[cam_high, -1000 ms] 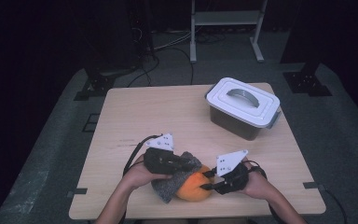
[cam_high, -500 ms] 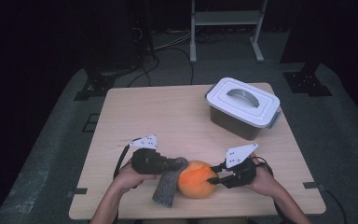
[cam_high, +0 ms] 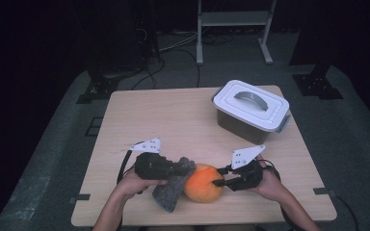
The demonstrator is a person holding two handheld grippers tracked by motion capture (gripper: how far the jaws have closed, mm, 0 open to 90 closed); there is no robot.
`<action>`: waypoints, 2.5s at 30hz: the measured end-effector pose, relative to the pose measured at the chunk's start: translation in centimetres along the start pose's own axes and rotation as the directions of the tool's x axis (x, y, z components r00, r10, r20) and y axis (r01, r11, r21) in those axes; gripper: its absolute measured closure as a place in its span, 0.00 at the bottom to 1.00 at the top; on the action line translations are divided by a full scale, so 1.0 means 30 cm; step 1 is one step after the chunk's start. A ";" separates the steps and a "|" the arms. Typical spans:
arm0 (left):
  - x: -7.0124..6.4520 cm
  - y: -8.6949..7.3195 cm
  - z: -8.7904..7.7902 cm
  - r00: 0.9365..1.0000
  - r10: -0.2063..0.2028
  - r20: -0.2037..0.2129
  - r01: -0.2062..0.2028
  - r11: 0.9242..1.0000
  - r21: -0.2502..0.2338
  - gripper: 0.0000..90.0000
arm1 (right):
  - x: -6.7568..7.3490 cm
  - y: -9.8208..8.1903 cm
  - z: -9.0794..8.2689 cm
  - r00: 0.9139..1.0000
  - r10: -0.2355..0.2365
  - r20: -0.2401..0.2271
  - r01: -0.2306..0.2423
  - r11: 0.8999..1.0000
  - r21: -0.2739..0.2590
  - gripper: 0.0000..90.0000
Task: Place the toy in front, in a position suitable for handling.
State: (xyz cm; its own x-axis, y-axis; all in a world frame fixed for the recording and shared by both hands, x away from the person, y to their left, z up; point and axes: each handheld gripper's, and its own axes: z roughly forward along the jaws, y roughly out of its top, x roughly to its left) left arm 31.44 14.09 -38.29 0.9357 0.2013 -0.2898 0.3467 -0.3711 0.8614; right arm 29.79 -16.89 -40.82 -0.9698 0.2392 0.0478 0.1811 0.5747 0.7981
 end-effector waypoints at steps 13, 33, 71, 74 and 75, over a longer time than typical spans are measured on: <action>-0.016 0.055 0.056 0.998 0.056 -0.023 -0.055 0.997 0.061 0.88 | -0.007 0.017 0.015 1.000 0.001 0.006 -0.001 1.000 -0.004 0.69; 0.023 -0.042 -0.011 0.998 -0.017 -0.064 0.019 0.999 0.041 0.88 | -0.058 -0.023 -0.023 0.996 0.089 0.026 -0.088 0.996 -0.026 0.70; 0.074 -0.076 -0.185 0.977 -0.051 -0.208 0.047 0.999 -0.026 0.88 | -0.065 -0.002 -0.036 0.993 0.118 -0.010 -0.118 0.993 -0.018 0.71; 0.077 -0.095 -0.270 0.962 -0.061 -0.266 0.057 0.998 -0.024 0.88 | -0.075 -0.016 -0.075 0.992 0.127 0.027 -0.127 0.992 -0.010 0.71; 0.077 -0.102 -0.296 0.956 -0.067 -0.285 0.062 0.998 -0.026 0.88 | -0.079 -0.022 -0.087 0.990 0.134 0.035 -0.134 0.991 -0.005 0.71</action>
State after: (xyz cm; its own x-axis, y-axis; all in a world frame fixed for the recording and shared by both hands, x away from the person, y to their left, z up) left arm 31.96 23.75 -37.89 0.8525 0.4760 -0.2161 0.4027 -0.3343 0.8521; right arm 31.55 -19.88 -39.89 -0.9305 0.3411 0.1337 0.3087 0.5331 0.7877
